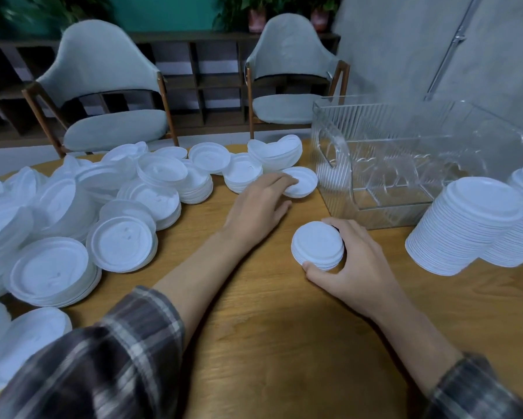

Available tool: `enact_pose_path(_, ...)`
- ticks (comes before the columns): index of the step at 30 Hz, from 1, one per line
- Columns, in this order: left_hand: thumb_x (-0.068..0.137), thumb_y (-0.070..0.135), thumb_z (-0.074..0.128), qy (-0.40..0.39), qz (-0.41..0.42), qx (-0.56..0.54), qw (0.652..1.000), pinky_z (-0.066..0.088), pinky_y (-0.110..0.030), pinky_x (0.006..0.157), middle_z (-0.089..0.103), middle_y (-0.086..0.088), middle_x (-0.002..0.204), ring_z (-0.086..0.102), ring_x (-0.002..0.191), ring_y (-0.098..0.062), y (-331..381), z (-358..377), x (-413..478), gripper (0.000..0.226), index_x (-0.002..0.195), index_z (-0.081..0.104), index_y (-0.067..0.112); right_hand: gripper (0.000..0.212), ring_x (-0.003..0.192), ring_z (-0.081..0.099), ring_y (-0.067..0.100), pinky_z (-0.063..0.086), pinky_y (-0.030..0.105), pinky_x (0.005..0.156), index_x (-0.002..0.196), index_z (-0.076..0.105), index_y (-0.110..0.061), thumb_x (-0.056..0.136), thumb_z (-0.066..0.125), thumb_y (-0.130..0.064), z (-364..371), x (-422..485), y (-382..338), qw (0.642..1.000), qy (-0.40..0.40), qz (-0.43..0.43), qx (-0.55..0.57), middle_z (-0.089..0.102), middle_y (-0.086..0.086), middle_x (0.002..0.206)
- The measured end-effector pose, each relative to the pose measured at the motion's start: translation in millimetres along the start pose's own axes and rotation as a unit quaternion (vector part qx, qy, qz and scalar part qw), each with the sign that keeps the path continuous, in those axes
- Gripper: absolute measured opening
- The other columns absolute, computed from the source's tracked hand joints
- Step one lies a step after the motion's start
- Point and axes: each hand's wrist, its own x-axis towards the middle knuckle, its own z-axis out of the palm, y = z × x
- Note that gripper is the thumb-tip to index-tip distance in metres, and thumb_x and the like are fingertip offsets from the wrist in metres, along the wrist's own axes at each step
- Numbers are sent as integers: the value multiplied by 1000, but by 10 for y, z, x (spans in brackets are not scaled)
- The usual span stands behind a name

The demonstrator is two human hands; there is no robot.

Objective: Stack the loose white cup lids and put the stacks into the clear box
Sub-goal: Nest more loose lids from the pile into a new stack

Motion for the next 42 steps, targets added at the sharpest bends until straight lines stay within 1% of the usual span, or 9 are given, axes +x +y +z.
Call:
enact_pose_path(6,90,5,74,55,14,16,998,56,-42,72,75,-6,99,70,93,-30,-63,122,46,15,104,75,8,75,126,42,2,33,26,97,143,49,-34,78,82,-52,10,6,17,1000,2,-16,-9,49,-22,129)
enact_pose_path(13,91,10,73,89,-71,-136,984,58,-39,81,74,7,95,70,90,-10,155,-158,-293,14,104,70,14,75,124,48,5,35,24,101,141,56,-28,76,85,-50,19,-1,-13,1000,20,-22,-3,56,-17,129)
enact_pose_path(16,85,4,76,132,-192,-287,929,57,-21,74,73,11,86,71,82,-7,345,-308,-411,20,99,69,17,74,120,51,4,42,27,104,139,58,-27,75,88,-49,21,1,-13,999,32,-28,12,56,-16,127)
enact_pose_path(19,86,-4,73,126,-284,-436,845,55,-23,73,75,-3,80,72,78,-15,435,-390,-457,30,106,68,17,84,123,50,4,40,28,107,146,54,-24,75,87,-53,18,4,-25,999,33,-21,10,56,-13,131)
enact_pose_path(24,92,-6,70,52,-308,-543,779,55,-22,72,74,-11,85,71,73,-14,537,-373,-504,33,120,71,13,92,124,52,4,39,25,105,153,47,-30,74,89,-53,3,3,-48,999,38,-25,18,59,-16,131)
enact_pose_path(28,90,5,76,19,-295,-477,828,60,-34,88,71,-5,84,69,79,-18,510,-319,-535,39,122,74,26,94,129,52,2,44,35,112,154,43,-34,74,90,-51,12,4,-36,998,37,-34,41,56,-22,139)
enact_pose_path(32,84,30,80,-22,-255,-346,902,53,-24,75,65,4,71,58,65,-6,511,-289,-567,40,123,74,38,105,135,50,7,43,39,115,160,34,-31,74,87,-58,23,11,-8,998,33,-15,42,55,-13,146)
enact_pose_path(36,83,38,84,-32,-205,-253,945,44,-13,67,66,5,71,55,61,-4,576,-283,-597,35,116,76,35,88,124,54,5,45,33,107,149,52,-22,75,84,-57,42,8,-3,998,48,-36,26,62,-9,131)
enact_pose_path(42,80,35,86,-69,-147,-270,949,44,-20,111,61,20,137,57,127,5,502,-276,-572,62,138,66,29,79,119,56,8,46,33,103,145,56,-21,78,79,-55,49,21,-21,998,43,-45,22,63,-9,125)
